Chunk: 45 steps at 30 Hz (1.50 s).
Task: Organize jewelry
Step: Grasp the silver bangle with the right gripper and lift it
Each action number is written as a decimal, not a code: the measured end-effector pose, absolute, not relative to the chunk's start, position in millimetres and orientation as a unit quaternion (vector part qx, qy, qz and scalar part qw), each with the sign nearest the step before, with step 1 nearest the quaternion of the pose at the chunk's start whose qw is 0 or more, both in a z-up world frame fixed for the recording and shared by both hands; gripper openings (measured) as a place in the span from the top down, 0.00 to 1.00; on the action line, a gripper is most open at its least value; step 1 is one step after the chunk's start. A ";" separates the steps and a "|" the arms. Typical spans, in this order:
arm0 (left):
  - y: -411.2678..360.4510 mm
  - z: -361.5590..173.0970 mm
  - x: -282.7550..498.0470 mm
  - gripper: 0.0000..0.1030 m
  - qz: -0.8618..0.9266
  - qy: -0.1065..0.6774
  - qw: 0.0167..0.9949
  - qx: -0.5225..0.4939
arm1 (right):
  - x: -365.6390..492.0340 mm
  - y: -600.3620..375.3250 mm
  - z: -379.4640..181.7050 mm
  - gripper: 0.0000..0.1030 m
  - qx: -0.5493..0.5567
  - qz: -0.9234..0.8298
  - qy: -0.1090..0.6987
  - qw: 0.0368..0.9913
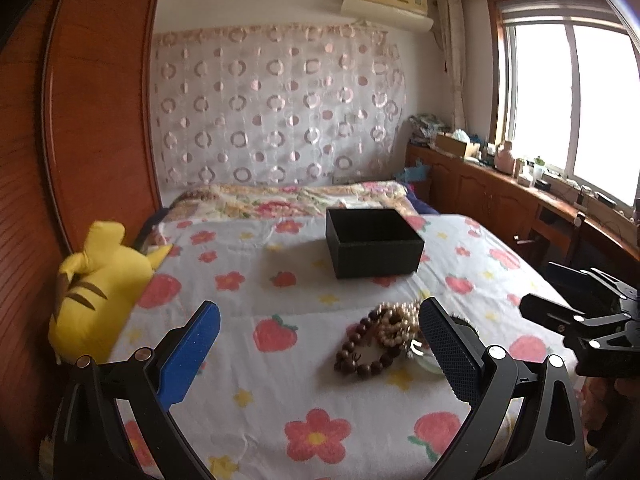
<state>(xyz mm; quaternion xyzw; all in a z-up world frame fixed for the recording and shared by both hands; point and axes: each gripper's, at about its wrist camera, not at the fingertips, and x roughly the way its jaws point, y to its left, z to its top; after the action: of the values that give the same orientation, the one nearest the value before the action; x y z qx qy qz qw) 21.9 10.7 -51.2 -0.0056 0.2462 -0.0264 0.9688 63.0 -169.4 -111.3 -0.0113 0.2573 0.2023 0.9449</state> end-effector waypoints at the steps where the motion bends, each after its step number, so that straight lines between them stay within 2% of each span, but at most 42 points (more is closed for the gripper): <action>1: 11.6 -53.4 23.0 0.06 -0.027 0.250 0.968 -0.007 | 65.7 -169.6 -116.1 0.15 -0.012 0.207 0.265 0.942; 8: 15.6 -82.2 37.7 0.06 -0.042 0.290 0.956 -0.007 | 98.0 -161.7 -153.3 0.24 -0.020 0.234 0.334 0.913; 20: 17.2 -109.2 50.0 0.07 -0.054 0.333 0.941 -0.006 | 130.9 -146.7 -186.2 0.27 -0.027 0.246 0.394 0.885; 23: 16.8 -110.6 51.2 0.07 -0.057 0.337 0.940 -0.005 | 132.9 -147.8 -188.7 0.39 -0.021 0.247 0.400 0.882; 41: -10.3 -109.1 76.1 0.07 -0.127 0.346 0.930 0.004 | 117.8 -201.1 -169.0 0.39 -0.021 0.213 0.361 0.908; 45: -27.0 -112.7 94.0 0.31 -0.170 0.366 0.915 0.002 | 123.4 -216.4 -177.2 0.39 -0.026 0.192 0.367 0.910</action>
<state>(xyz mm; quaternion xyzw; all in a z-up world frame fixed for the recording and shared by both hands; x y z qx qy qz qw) 94.0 -27.0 -112.7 0.0025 0.3661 -0.1696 0.9150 123.4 -216.4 -177.2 -0.0261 0.3674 0.1919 0.9097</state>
